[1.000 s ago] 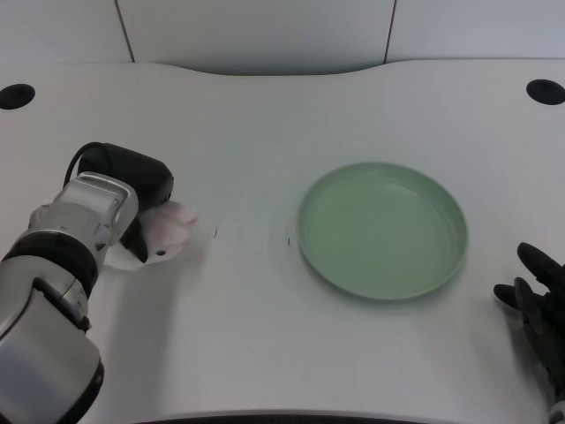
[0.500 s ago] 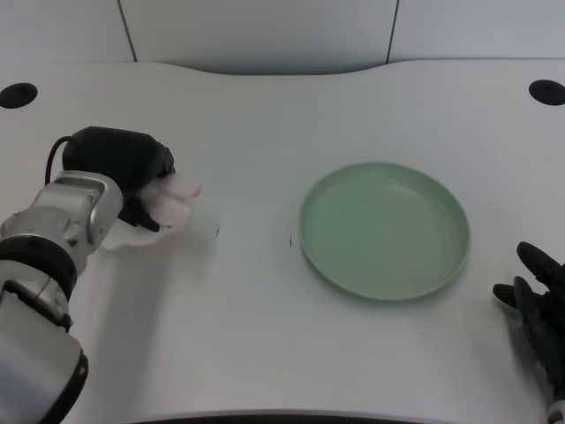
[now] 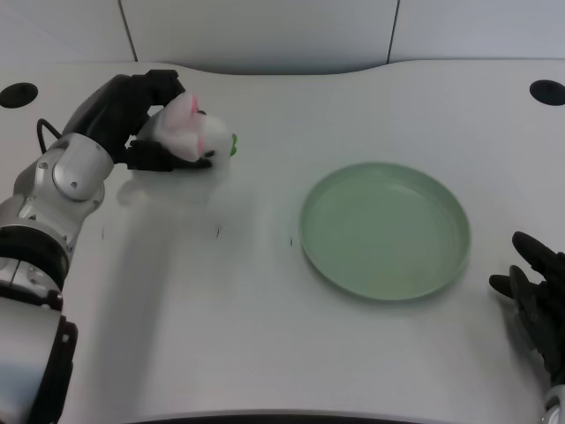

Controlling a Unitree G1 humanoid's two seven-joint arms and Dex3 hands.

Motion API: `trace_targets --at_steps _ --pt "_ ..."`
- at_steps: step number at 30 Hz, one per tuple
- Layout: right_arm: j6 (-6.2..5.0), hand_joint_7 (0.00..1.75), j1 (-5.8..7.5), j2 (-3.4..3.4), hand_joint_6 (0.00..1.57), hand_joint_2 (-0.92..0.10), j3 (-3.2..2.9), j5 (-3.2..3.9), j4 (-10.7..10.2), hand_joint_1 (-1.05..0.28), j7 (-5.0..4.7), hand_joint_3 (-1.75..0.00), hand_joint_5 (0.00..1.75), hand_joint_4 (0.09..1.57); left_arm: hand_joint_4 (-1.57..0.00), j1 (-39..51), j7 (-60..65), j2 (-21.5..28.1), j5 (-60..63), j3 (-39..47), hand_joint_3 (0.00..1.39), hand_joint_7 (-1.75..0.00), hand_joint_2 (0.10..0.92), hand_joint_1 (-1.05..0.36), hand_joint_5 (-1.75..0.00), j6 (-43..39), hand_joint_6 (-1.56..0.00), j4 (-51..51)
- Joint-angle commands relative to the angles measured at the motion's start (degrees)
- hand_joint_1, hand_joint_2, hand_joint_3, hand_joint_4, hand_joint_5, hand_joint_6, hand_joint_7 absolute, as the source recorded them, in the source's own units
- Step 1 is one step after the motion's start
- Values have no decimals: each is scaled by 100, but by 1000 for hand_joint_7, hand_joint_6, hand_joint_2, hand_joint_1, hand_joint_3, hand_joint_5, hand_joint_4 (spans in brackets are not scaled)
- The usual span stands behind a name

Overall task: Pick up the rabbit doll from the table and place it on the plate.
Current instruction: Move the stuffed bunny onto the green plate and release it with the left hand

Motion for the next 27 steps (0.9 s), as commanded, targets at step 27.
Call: trace_targets --at_steps 27 --pt "131 8 -44 245 871 -921 116 -71 -8 -297 -8 -332 805 772 -931 -889 23 -2401 1018 -1133 666 -1746 578 -309 -1746 636 -833 39"
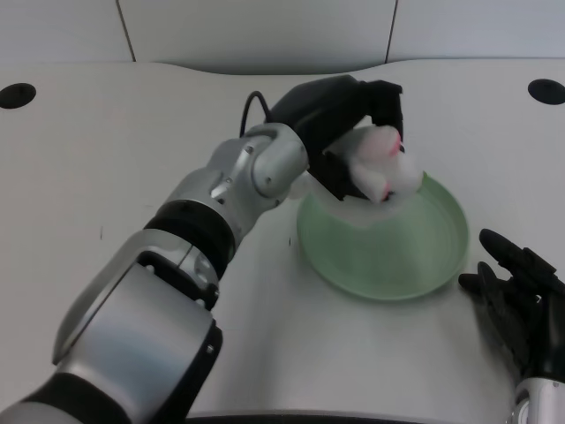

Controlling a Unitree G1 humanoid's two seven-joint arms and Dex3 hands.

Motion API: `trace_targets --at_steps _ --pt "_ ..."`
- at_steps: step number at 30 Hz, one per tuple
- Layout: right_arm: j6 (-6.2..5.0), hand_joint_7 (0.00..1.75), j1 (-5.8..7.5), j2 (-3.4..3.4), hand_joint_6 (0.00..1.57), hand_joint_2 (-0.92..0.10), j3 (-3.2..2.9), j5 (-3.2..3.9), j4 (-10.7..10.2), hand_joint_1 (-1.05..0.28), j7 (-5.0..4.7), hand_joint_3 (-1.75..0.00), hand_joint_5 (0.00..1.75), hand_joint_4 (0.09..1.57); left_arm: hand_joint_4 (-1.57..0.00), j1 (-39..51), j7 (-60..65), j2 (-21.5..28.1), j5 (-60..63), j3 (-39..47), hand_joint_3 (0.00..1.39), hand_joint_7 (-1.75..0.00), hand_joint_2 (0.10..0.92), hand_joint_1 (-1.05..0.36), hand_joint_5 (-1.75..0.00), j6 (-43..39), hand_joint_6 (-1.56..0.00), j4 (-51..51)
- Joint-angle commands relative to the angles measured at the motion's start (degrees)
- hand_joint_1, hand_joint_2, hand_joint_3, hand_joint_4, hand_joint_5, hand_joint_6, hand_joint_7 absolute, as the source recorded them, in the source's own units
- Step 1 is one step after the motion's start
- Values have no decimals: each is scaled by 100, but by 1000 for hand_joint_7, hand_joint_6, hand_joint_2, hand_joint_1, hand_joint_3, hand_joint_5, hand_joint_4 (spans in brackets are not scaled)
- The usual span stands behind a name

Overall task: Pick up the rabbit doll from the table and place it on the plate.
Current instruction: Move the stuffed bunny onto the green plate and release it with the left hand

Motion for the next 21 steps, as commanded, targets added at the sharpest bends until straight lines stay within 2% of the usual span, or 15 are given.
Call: trace_targets --at_steps 1,3,4,6,8,9,11,12,13,14,16,17,18,20,21 --pt "-70 6 74 -49 867 -921 -104 179 -35 -295 182 -332 816 756 -901 -119 -188 -201 140 -184 567 -1746 672 -372 -1746 443 -777 108" --pt "-62 8 70 -33 873 -921 -157 275 -48 -306 328 -320 851 774 -865 -121 5 -200 514 -553 497 -1746 752 -384 -1746 457 -717 116" --pt "-59 8 70 -30 874 -921 -175 308 -53 -312 389 -315 876 787 -868 -104 21 -207 539 -577 448 -1746 739 -346 -1746 462 -730 120" --pt "-45 8 62 10 873 -921 -277 500 -65 -319 662 -313 894 788 -873 -34 -37 -240 411 -467 401 -1746 699 -280 -1746 434 -764 148" --pt "-19 4 49 19 867 -921 -321 580 -56 -322 770 -317 895 751 -858 5 -127 -273 295 -373 359 -1746 656 -232 -1746 473 -784 174" --pt "-23 6 50 -13 871 -921 -285 511 -46 -326 719 -315 899 746 -854 20 -234 -291 208 -293 347 -1746 649 -228 -1746 532 -783 186" --pt "-26 4 52 -64 867 -921 -232 391 -31 -306 613 -327 900 716 -735 30 -417 -314 90 -174 171 -1746 740 -318 -1746 644 -633 200" --pt "-29 3 46 -56 867 -921 -266 453 -27 -302 721 -329 901 712 -709 19 -503 -307 84 -171 130 -1746 761 -339 -1746 701 -600 204" --pt "-31 3 41 -44 866 -921 -298 515 -25 -314 817 -326 911 717 -612 11 -559 -302 84 -173 72 -1499 783 -403 -1676 741 -550 204" --pt "-8 4 31 -28 868 -921 -343 599 -23 -321 926 -324 920 723 -530 -6 -612 -280 132 -221 44 -1340 791 -454 -1580 779 -521 206" --pt "25 8 22 19 875 -921 -423 720 -39 -334 1069 -319 939 740 -396 -36 -619 -230 283 -370 13 -860 797 -565 -1183 804 -543 205" --pt "25 11 23 42 882 -921 -445 741 -53 -335 1078 -314 944 735 -334 -50 -599 -194 396 -484 7 -548 809 -656 -868 774 -519 204" --pt "-15 12 31 55 885 -921 -456 743 -62 -333 1093 -311 945 727 -320 -57 -588 -165 479 -569 4 -349 817 -718 -638 742 -499 203" --pt "-92 8 51 59 878 -921 -457 750 -78 -325 1156 -314 945 696 -212 -56 -575 -118 582 -678 3 -102 829 -811 -346 655 -399 195" --pt "-117 7 52 48 876 -921 -460 755 -75 -325 1193 -316 949 687 -171 -60 -580 -98 621 -721 3 -61 833 -832 -308 619 -372 190"
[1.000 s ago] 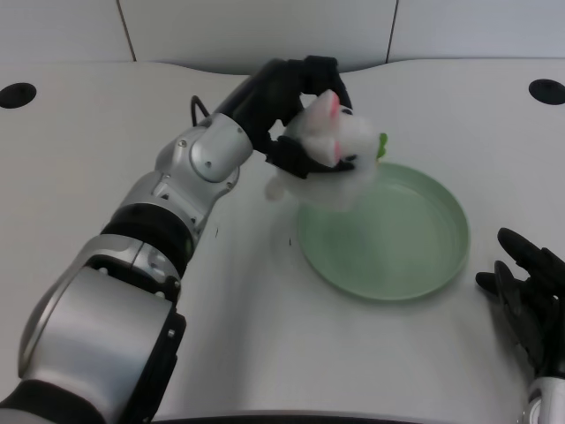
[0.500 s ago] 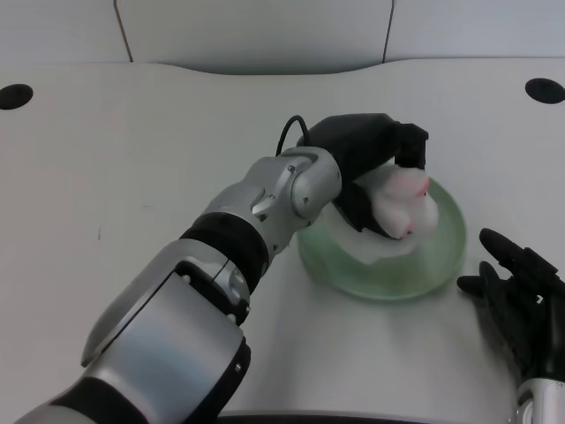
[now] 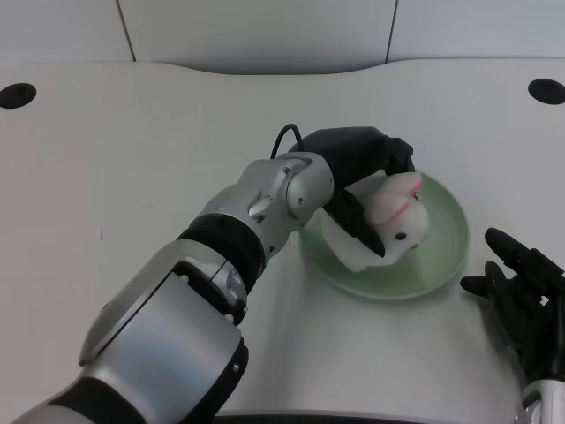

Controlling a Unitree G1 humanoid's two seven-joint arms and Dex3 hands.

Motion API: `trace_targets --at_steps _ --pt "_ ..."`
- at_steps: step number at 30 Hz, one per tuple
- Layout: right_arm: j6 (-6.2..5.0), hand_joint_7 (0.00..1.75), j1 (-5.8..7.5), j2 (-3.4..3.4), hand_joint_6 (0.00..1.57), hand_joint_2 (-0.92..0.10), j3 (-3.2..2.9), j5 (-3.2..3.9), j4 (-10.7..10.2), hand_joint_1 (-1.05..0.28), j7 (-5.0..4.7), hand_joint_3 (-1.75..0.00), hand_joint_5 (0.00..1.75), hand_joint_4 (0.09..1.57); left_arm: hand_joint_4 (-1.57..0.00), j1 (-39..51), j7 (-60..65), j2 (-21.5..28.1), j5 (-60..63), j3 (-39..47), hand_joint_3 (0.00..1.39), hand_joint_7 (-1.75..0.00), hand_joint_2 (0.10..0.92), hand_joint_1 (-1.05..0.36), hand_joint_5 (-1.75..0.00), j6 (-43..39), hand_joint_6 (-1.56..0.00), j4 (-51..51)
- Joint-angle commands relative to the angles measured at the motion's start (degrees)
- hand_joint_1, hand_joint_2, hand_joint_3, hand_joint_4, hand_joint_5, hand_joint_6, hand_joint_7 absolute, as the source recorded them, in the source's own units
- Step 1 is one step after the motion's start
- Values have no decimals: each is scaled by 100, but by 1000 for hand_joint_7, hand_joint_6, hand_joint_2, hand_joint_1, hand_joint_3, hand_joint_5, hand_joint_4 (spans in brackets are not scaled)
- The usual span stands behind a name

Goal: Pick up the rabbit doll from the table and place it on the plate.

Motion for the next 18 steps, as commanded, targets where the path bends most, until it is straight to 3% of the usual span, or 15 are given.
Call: trace_targets --at_steps 1,2,4,6,7,9,10,11,12,14,15,16,18 --pt "-119 3 50 -21 868 -921 -50 76 -29 -326 93 -317 952 677 -69 -59 -31 114 158 -155 5 -25 840 -851 -261 -128 -298 2" --pt "-104 2 48 -38 867 -921 -54 70 -18 -327 92 -317 953 674 -44 -74 -32 119 200 -201 6 -16 843 -856 -250 -123 -279 2" --pt "-58 0 51 -121 852 -921 19 -91 11 -346 -89 -319 952 666 -8 -102 -54 122 268 -280 10 -7 863 -892 -64 -71 -158 8" --pt "2 6 39 -119 856 -921 2 -77 3 -363 -113 -323 962 683 -1 -104 -62 124 290 -317 12 -1 876 -919 -13 -37 -52 12" --pt "10 9 29 -108 860 -921 -40 -4 0 -360 -15 -321 966 687 0 -101 -55 125 289 -320 12 0 878 -929 -6 -34 -26 12" --pt "25 11 21 -97 864 -921 -62 15 -2 -341 -39 -319 966 682 1 -103 -50 131 293 -315 11 1 881 -940 0 -34 -5 7" --pt "34 11 26 -132 864 -921 11 -130 0 -337 -256 -318 965 681 1 -112 -57 144 284 -306 11 1 882 -944 0 -39 -2 4" --pt "40 6 24 -146 856 -921 41 -197 10 -315 -379 -327 926 686 1 -122 -61 167 268 -292 13 1 888 -952 1 -58 0 -2" --pt "44 4 23 -155 852 -921 59 -245 16 -299 -460 -332 906 684 1 -129 -63 184 255 -282 14 1 891 -956 1 -73 0 -6" --pt "36 1 27 -225 848 -921 153 -449 29 -297 -700 -341 850 700 1 -146 -59 278 171 -194 14 1 895 -963 1 -172 1 -36" --pt "37 1 24 -249 848 -921 181 -507 35 -306 -771 -341 830 707 1 -150 -51 328 119 -133 14 1 896 -967 1 -227 1 -53" --pt "38 1 13 -263 848 -921 182 -520 43 -306 -792 -338 816 716 1 -152 -44 378 68 -69 13 1 896 -970 1 -286 1 -68" --pt "44 2 -19 -273 849 -921 151 -461 60 -292 -738 -328 792 726 1 -149 -38 503 -41 51 11 1 894 -971 1 -418 1 -97"
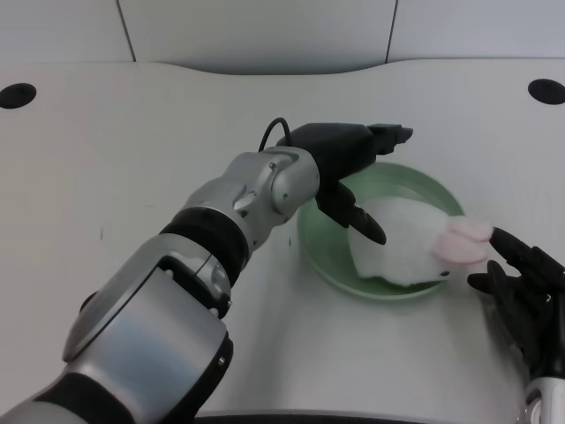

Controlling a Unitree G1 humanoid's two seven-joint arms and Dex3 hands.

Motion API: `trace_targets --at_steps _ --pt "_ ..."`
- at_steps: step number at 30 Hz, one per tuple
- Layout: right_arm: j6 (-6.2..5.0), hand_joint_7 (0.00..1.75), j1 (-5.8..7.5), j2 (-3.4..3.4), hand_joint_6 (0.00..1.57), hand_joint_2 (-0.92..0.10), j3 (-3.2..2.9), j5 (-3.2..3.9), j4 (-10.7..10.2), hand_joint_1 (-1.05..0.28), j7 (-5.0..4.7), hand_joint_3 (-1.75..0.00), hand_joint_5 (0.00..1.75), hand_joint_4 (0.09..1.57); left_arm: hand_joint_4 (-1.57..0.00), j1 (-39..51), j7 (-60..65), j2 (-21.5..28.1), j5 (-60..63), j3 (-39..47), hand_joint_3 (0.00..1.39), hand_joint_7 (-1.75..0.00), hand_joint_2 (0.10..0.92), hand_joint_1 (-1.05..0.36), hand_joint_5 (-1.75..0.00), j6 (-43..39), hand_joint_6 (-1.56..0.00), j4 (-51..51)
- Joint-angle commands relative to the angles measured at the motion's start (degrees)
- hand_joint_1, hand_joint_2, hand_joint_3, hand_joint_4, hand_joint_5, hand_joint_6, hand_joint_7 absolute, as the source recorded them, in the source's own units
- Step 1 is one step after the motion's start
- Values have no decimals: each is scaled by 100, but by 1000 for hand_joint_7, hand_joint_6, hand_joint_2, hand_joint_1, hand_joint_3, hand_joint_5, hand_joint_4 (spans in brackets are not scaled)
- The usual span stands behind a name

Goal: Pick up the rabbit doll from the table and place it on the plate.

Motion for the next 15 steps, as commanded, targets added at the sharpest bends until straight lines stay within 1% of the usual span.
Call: trace_targets --at_steps 1,2,4,5,6,8,9,11,12,13,14,15 --pt "49 2 -35 -131 849 -921 -56 66 60 -289 10 -326 786 727 1 -107 -9 282 -195 214 10 1 894 -971 1 -228 1 -68" --pt "66 6 -49 -142 858 -921 -57 67 69 -280 -10 -317 766 743 1 -78 33 372 -258 298 8 1 891 -975 1 -325 1 -92" --pt "125 7 -62 -171 862 -921 -27 6 79 -280 -123 -317 734 742 1 -18 -4 566 -421 472 14 1 907 -988 1 -463 1 -132" --pt "135 6 -60 -179 861 -921 -6 -25 69 -304 -171 -318 720 733 1 23 -86 689 -515 570 16 -1 915 -986 1 -545 -3 -152" --pt "141 8 -58 -182 865 -921 10 -42 61 -314 -202 -318 715 730 1 50 -148 767 -581 630 19 -6 918 -985 1 -600 -12 -164" --pt "66 13 -76 -187 876 -921 -48 81 87 -304 -26 -315 713 735 -26 166 -300 941 -769 801 26 -25 920 -977 -15 -754 -43 -200" --pt "75 14 -81 -197 878 -921 -68 124 99 -298 51 -313 710 734 -47 237 -339 1011 -860 875 33 -36 921 -970 -27 -829 -61 -224" --pt "126 16 -101 -192 884 -921 -113 191 105 -295 124 -312 705 730 -92 429 -372 1145 -1062 1051 60 -61 921 -950 -65 -1026 -89 -293" --pt "129 16 -108 -180 885 -921 -137 223 95 -302 168 -307 702 728 -44 539 -428 1203 -1203 1165 107 -200 921 -907 -291 -1127 -50 -337" --pt "126 16 -114 -171 886 -921 -156 250 86 -306 209 -305 703 729 -22 623 -473 1245 -1306 1249 134 -279 921 -885 -393 -1201 -25 -375" --pt "115 16 -123 -167 887 -921 -165 255 82 -307 213 -303 704 730 -11 760 -559 1284 -1492 1403 160 -322 921 -873 -448 -1314 -12 -428" --pt "113 19 -129 -164 893 -921 -175 253 80 -307 205 -303 710 737 -4 891 -647 1308 -1672 1554 194 -397 921 -821 -552 -1412 -4 -480"
